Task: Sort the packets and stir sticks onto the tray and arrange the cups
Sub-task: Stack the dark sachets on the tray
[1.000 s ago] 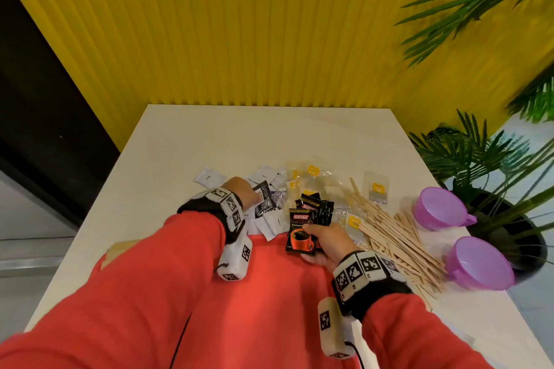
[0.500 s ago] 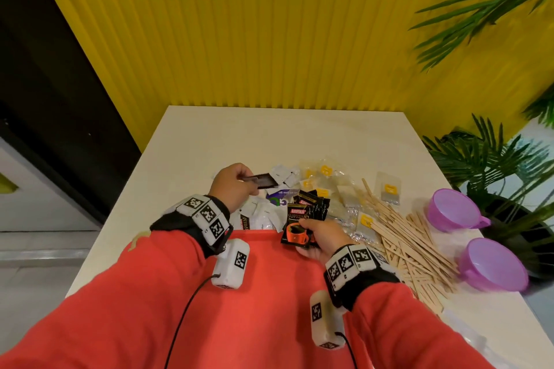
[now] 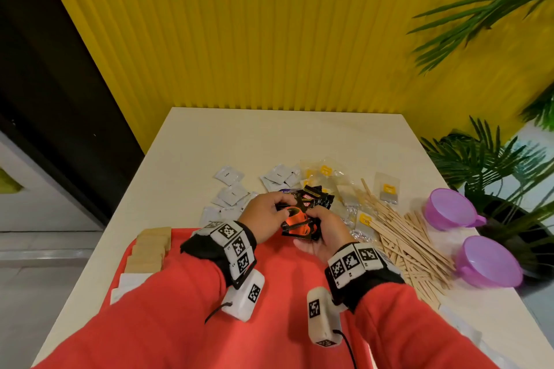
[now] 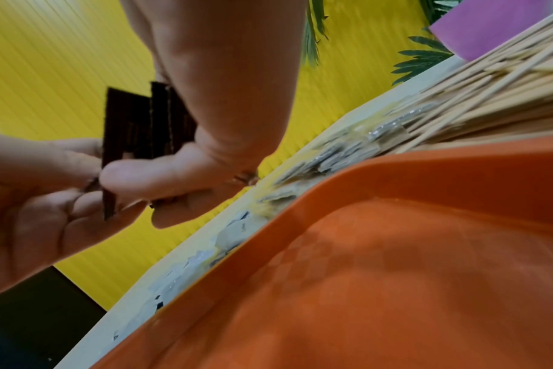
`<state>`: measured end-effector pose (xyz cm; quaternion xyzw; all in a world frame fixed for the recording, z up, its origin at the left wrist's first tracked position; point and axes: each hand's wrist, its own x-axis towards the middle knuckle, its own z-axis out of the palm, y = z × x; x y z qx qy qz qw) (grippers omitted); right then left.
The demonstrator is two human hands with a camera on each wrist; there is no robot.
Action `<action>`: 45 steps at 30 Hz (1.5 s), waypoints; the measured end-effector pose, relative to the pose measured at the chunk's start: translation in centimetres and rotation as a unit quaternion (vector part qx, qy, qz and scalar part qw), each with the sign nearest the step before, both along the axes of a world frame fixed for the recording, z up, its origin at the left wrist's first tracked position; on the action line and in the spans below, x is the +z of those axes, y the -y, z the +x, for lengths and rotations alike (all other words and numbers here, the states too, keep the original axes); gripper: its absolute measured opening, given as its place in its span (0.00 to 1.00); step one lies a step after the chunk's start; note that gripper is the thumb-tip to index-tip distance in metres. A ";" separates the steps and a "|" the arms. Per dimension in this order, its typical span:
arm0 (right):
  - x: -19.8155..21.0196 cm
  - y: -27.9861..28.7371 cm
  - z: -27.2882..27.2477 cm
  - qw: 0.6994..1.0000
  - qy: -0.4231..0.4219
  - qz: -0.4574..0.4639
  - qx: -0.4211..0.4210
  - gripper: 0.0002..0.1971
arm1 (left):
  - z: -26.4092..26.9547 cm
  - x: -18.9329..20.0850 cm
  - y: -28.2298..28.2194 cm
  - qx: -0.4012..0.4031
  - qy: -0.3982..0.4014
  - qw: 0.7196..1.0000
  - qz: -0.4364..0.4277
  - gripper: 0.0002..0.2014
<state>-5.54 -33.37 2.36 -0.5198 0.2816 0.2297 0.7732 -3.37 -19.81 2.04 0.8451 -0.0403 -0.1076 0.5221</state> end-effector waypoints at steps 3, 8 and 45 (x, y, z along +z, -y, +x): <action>-0.1 -0.2 -0.4 0.999 0.030 -0.025 0.021 0.03 | -0.3 -0.3 0.2 -0.038 -0.016 0.998 -0.049 0.30; -0.4 -0.3 -0.3 0.993 0.055 -0.095 0.031 0.06 | 0.4 -0.4 -0.7 -0.047 -0.043 0.995 0.072 0.37; -1.7 2.3 0.0 0.993 -0.002 -0.122 0.001 0.08 | 5.7 0.0 -5.3 0.000 -0.089 0.969 0.232 0.05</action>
